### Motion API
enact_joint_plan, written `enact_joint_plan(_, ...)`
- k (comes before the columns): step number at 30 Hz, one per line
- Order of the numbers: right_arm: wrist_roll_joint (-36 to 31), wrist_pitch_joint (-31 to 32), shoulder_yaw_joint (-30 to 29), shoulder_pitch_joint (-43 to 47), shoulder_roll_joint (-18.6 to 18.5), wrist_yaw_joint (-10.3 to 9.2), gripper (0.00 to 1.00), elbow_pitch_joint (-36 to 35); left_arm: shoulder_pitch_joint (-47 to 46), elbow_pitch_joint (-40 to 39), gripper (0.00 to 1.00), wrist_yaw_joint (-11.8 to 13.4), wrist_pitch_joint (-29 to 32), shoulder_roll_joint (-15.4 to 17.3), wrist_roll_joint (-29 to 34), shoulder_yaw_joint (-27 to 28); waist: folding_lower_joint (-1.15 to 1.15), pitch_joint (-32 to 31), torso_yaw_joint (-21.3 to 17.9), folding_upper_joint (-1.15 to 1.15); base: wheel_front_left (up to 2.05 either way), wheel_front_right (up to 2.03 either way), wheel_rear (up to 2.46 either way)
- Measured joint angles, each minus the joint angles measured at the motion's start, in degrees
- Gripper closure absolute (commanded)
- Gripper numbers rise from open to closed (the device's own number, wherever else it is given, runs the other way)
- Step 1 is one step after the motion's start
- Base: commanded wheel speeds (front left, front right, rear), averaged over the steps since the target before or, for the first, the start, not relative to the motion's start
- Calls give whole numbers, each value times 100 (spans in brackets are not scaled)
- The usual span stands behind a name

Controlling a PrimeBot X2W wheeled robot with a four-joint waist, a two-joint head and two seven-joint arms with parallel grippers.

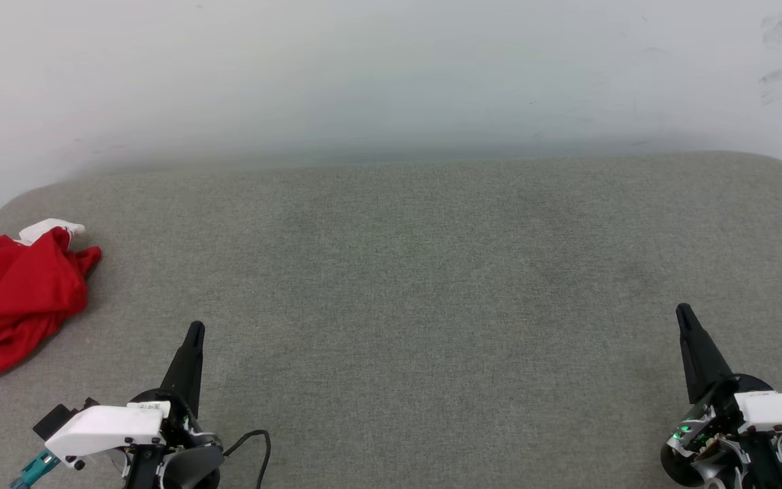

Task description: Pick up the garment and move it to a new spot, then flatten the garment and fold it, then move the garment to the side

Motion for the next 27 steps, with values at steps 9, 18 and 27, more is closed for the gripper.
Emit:
enact_joint_plan(9, 0, 0, 2, 0, 0, 0, 100, 0, 0, 0, 100, 0, 0, 0, 0, 2, 0, 0, 0, 0, 0, 0, 0)
enact_joint_plan(18, 0, 0, 1, 0, 0, 0, 100, 0, 0, 0, 100, 0, 0, 0, 0, 2, 0, 0, 0, 0, 0, 0, 0)
enact_joint_plan(27, -1, -1, 0, 0, 0, 0, 100, 0, 0, 0, 100, 0, 0, 0, 0, -1, 0, 0, 0, 0, 0, 0, 0)
